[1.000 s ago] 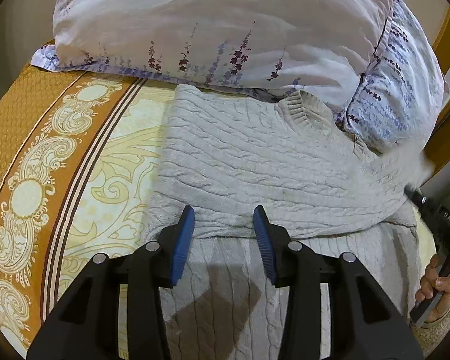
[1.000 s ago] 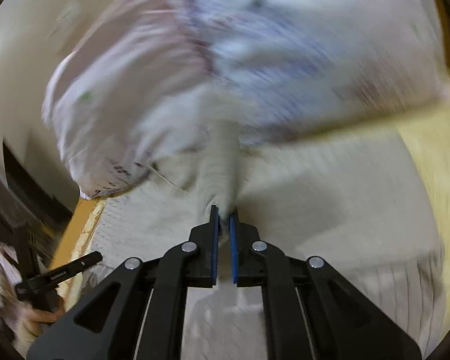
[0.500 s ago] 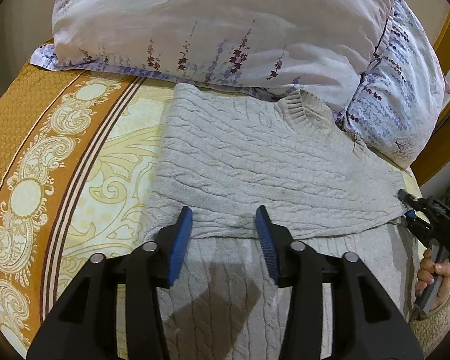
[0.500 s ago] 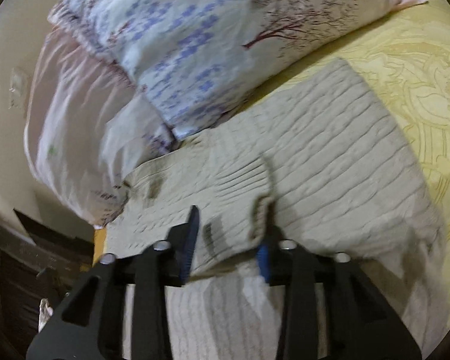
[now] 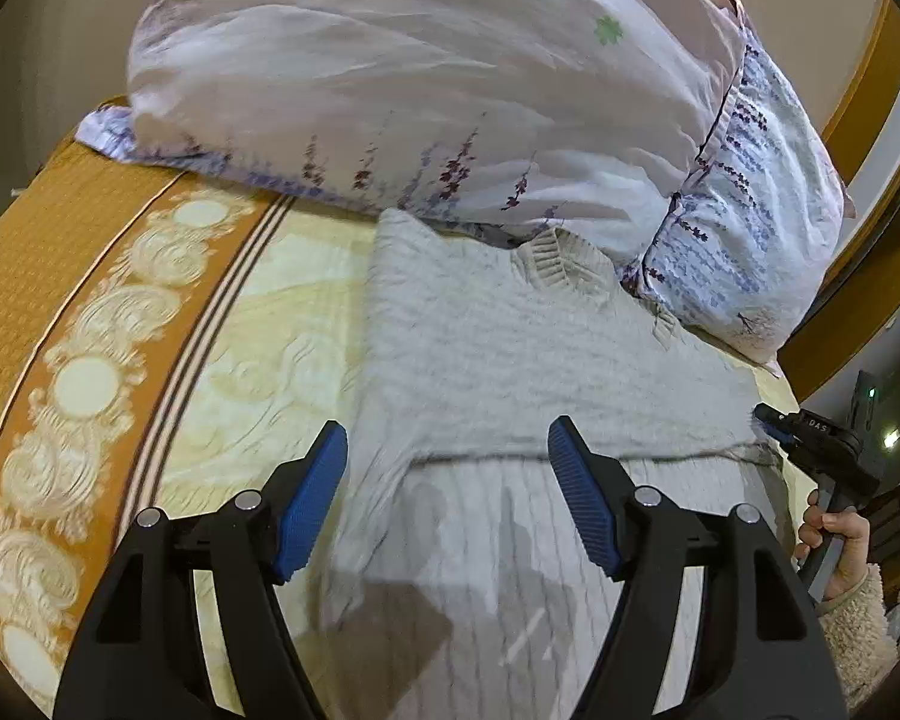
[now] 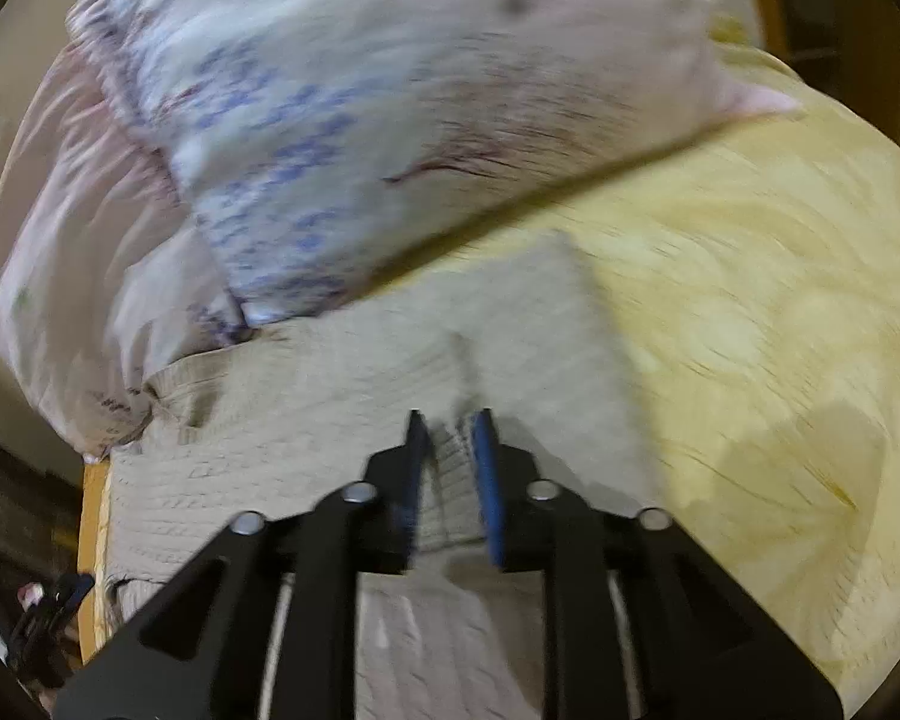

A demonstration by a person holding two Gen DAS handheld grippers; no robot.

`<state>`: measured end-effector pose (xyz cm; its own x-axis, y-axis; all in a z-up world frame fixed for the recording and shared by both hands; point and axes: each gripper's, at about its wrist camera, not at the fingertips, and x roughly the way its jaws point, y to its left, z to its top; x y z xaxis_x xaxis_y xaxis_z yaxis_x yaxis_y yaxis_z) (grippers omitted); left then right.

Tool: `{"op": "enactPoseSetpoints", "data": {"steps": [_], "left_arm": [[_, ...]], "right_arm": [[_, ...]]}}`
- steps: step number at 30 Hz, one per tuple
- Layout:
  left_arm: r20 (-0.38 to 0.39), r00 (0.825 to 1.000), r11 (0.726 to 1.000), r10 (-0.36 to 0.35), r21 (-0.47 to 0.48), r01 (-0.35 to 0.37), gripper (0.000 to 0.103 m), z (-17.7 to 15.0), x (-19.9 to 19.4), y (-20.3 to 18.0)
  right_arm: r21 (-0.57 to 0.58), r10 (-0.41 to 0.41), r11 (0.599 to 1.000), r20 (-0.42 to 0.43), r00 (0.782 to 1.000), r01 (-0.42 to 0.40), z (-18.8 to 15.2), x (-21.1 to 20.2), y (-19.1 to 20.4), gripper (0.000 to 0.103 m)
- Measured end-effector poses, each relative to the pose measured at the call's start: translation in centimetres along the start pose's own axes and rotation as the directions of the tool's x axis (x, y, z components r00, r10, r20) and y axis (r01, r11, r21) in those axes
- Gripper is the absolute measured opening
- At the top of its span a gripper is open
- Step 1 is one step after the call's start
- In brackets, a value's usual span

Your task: Fold small clothes

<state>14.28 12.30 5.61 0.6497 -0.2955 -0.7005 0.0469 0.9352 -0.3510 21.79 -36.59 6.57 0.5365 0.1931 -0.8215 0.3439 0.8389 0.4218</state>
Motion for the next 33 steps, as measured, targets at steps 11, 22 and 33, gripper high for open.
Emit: {"op": "enactPoseSetpoints", "data": {"steps": [11,22,33], "left_arm": [[-0.04,0.999,1.0,0.003,0.015,-0.002,0.091,-5.7,-5.0,2.1],[-0.065,0.991,0.99,-0.113,-0.098,0.106,0.072,-11.4,-7.3,3.6],[-0.083,0.974,0.972,-0.21,-0.124,0.199,0.058,-15.2,-9.0,2.1]], "right_arm": [[-0.018,0.193,0.981,-0.065,0.979,-0.195,-5.9,-9.4,-6.1,0.062],[0.06,0.259,0.966,-0.151,0.954,-0.253,-13.1,-12.3,-9.8,0.05],[0.155,0.48,0.877,-0.223,0.848,-0.455,-16.6,-12.6,-9.9,0.03]]}}
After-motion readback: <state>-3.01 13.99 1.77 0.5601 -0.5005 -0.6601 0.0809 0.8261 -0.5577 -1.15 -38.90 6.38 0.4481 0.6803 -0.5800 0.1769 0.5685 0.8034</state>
